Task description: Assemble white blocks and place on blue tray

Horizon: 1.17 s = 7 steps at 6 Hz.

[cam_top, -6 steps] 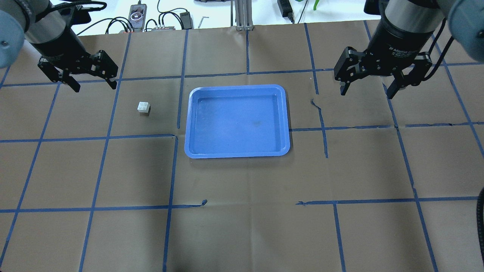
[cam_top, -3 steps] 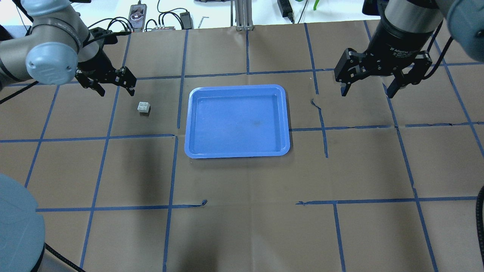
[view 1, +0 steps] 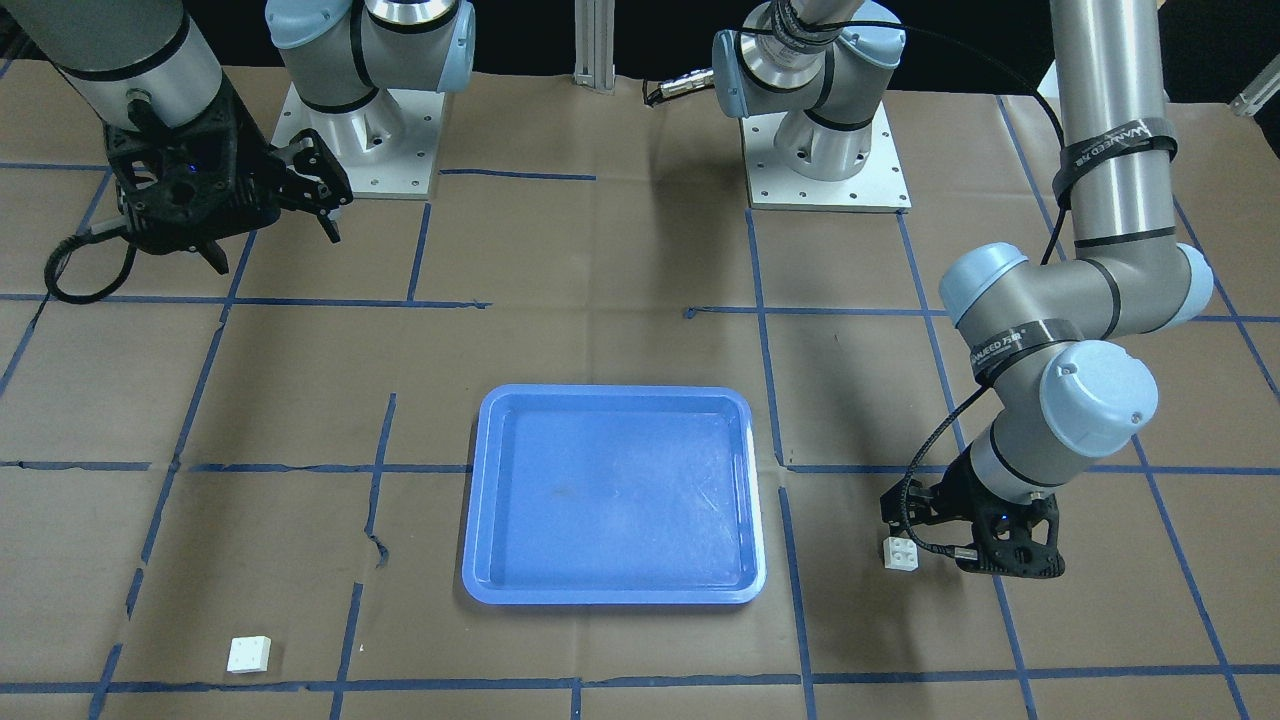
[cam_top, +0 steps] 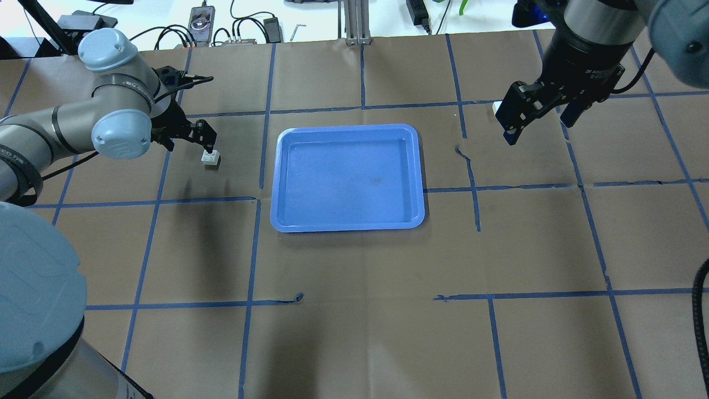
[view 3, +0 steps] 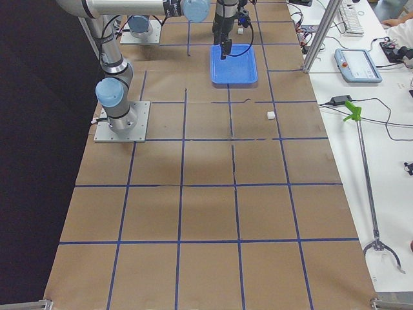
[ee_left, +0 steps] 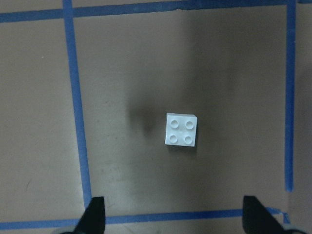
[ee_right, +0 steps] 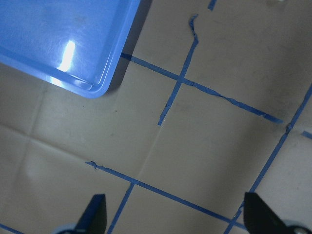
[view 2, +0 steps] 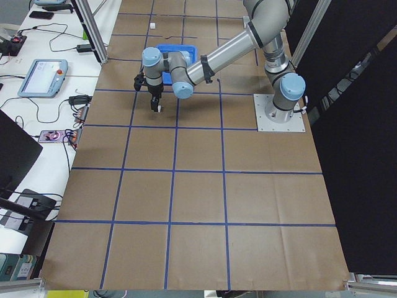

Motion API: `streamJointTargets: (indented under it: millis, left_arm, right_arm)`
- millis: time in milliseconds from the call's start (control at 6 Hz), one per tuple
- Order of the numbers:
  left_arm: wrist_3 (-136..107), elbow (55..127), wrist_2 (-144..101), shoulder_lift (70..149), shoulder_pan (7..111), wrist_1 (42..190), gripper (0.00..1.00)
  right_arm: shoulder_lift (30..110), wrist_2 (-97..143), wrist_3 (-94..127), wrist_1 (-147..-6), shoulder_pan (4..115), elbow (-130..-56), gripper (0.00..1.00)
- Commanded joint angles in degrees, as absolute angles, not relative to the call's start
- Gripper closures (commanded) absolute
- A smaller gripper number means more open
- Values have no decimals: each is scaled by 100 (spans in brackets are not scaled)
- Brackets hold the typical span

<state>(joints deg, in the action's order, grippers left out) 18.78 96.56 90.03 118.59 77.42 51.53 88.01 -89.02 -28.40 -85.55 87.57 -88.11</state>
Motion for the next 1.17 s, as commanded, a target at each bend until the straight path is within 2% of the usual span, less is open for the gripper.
streamJointTargets:
  millis: [0, 333, 667, 833, 1000]
  left_arm:
    - [2082, 9703, 8983, 12005, 7761, 5010, 4]
    - [2136, 9642, 8965, 12234, 7769, 4800, 5]
    - [2144, 9606, 8772, 12339, 7778, 4808, 6]
    - [2145, 9580, 8763, 12418, 7778, 4816, 16]
    - [2136, 9580, 8763, 12393, 7778, 4834, 39]
  right_arm:
    - [8404, -9112, -5383, -8961, 8736, -8728, 0]
    - [8018, -9439, -8092, -9404, 8475, -8423, 1]
    - [7176, -9326, -9505, -9317, 8166, -7423, 1]
    - [6676, -9090, -9945, -9334, 8139, -6974, 1]
    - [6332, -9001, -10341, -9325, 7956, -6691, 1]
